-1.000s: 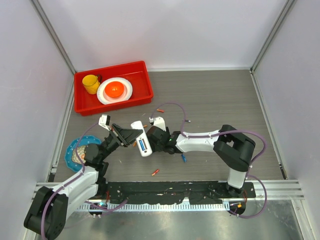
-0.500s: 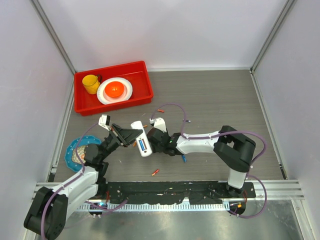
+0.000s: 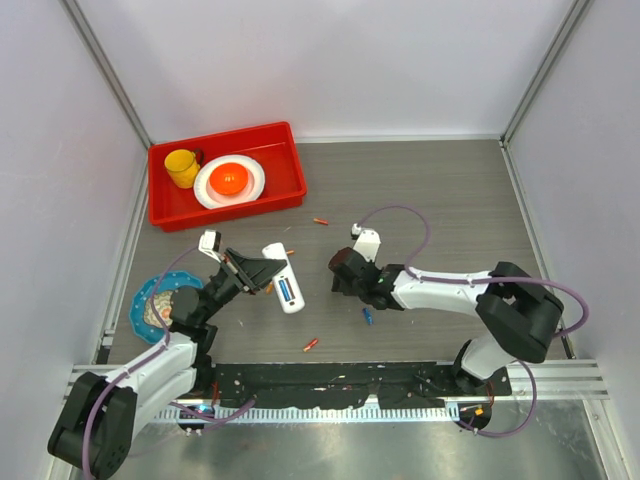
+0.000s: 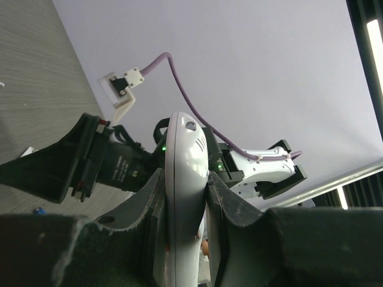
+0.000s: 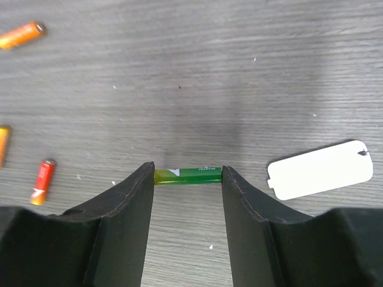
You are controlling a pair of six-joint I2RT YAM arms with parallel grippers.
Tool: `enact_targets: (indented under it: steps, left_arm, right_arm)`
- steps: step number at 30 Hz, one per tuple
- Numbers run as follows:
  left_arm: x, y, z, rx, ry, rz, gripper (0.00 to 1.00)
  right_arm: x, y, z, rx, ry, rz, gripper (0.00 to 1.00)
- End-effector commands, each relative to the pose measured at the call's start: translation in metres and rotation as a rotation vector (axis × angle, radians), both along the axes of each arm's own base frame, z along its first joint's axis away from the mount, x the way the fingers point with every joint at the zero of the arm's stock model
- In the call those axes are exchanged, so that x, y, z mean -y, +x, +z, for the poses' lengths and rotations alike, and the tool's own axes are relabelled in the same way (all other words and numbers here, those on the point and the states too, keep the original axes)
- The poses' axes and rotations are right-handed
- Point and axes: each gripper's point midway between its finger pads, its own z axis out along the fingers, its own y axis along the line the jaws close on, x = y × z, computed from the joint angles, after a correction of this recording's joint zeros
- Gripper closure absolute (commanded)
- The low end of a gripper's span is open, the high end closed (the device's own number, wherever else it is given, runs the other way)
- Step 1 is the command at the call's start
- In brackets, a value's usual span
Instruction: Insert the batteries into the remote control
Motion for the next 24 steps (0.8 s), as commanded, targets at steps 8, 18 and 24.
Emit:
enact_targets:
  steps: [8,18,24]
  left_arm:
    - [-0.004,-0.001,-0.002,0.043,0.014,0.028,1.0]
    - [-0.003,-0.004,-0.005,0.042,0.021,0.021,1.0]
    - [-0.001,-0.007,0.003,0.063,0.004,0.013,1.0]
  right_arm:
    - [-0.014,0.028,0.035,0.078,0.106,-0.014,0.76]
    - [-0.024,0.019,0.049,0.19,-0.225,0.696,0.8]
    - [-0.018,0.004,0.035,0.13,-0.328,0.99,0.73]
